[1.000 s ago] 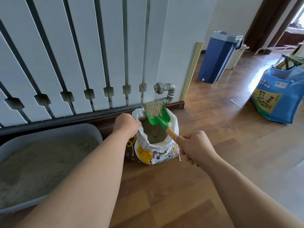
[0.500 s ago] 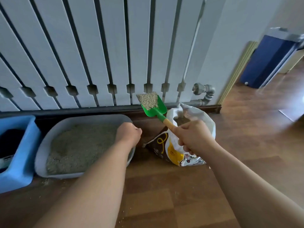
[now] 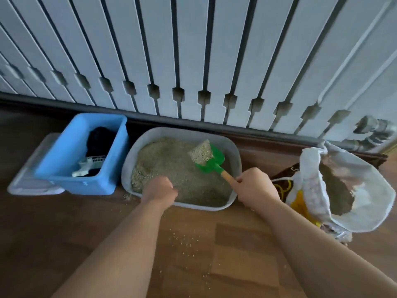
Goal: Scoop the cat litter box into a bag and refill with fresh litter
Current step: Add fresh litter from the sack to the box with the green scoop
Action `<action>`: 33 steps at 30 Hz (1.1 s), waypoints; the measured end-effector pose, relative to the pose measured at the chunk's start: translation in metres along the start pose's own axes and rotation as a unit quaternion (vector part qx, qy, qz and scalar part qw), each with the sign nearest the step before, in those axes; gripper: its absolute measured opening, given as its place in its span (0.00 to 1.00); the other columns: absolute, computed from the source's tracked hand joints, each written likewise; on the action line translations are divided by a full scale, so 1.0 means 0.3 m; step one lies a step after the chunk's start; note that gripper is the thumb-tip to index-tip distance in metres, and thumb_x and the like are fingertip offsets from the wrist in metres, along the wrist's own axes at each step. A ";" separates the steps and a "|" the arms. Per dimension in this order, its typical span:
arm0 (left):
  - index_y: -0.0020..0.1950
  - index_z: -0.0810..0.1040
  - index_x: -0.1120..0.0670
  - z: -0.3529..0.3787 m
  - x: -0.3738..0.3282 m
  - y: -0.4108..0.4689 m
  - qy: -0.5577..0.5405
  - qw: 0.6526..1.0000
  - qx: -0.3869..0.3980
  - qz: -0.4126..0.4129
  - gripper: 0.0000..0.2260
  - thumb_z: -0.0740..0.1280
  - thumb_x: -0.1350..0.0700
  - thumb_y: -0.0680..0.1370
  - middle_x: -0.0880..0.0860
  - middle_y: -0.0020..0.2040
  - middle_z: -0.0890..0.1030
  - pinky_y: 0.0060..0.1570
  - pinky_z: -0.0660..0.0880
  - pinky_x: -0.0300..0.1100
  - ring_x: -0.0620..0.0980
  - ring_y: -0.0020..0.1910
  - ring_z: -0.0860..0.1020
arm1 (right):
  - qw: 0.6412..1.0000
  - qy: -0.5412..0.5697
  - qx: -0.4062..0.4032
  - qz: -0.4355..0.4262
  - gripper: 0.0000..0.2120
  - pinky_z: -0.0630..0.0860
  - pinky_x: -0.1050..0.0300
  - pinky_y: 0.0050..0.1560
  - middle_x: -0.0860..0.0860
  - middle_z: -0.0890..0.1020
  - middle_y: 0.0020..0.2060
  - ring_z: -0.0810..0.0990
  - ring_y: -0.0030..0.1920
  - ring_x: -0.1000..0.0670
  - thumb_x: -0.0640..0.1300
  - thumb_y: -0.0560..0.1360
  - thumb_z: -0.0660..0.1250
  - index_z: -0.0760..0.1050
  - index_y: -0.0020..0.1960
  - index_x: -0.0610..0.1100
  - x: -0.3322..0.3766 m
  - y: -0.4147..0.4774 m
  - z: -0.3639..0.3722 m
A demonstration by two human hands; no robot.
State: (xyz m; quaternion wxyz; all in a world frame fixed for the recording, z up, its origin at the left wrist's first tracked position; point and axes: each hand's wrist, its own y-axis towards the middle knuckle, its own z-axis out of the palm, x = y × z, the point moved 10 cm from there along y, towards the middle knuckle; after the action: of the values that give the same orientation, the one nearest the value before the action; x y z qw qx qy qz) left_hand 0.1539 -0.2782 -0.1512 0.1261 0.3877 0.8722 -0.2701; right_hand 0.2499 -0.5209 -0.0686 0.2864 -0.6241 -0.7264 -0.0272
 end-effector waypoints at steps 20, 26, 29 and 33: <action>0.28 0.65 0.53 -0.084 0.281 0.077 -0.036 0.998 -0.018 -0.056 0.17 0.66 0.62 0.74 0.54 0.24 0.69 0.23 0.64 0.37 0.45 0.23 0.66 | 0.974 0.131 0.165 0.081 0.19 0.72 0.60 0.29 0.47 0.77 0.29 0.74 0.26 0.49 0.56 0.80 0.61 0.71 0.36 0.45 0.287 0.190 0.499; 0.33 0.75 0.57 -0.088 0.269 0.075 -0.018 0.998 -0.004 -0.056 0.09 0.64 0.63 0.74 0.54 0.24 0.67 0.23 0.61 0.38 0.46 0.23 0.64 | 0.973 0.102 0.204 0.037 0.22 0.68 0.63 0.24 0.49 0.75 0.25 0.72 0.22 0.52 0.60 0.76 0.63 0.74 0.37 0.42 0.289 0.135 0.498; 0.28 0.66 0.55 -0.084 0.243 0.053 -0.019 0.998 0.005 -0.054 0.15 0.64 0.64 0.75 0.52 0.24 0.65 0.22 0.59 0.37 0.46 0.23 0.62 | 0.974 0.054 0.220 0.028 0.21 0.68 0.62 0.25 0.48 0.74 0.25 0.71 0.23 0.52 0.57 0.76 0.65 0.77 0.40 0.38 0.225 0.101 0.428; 0.30 0.69 0.55 -0.078 0.208 0.020 -0.009 0.999 0.000 -0.052 0.14 0.64 0.63 0.75 0.50 0.26 0.66 0.23 0.61 0.38 0.46 0.24 0.64 | 0.977 0.003 0.209 0.033 0.21 0.67 0.62 0.24 0.49 0.74 0.24 0.71 0.22 0.53 0.53 0.76 0.67 0.80 0.52 0.34 0.111 0.077 0.301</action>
State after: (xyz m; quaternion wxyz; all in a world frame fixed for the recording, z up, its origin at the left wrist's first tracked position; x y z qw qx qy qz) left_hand 0.1164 -0.2238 -0.1609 0.1199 0.3389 0.8902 -0.2801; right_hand 0.2347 -0.4503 -0.1362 0.4131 -0.5743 -0.6942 0.1328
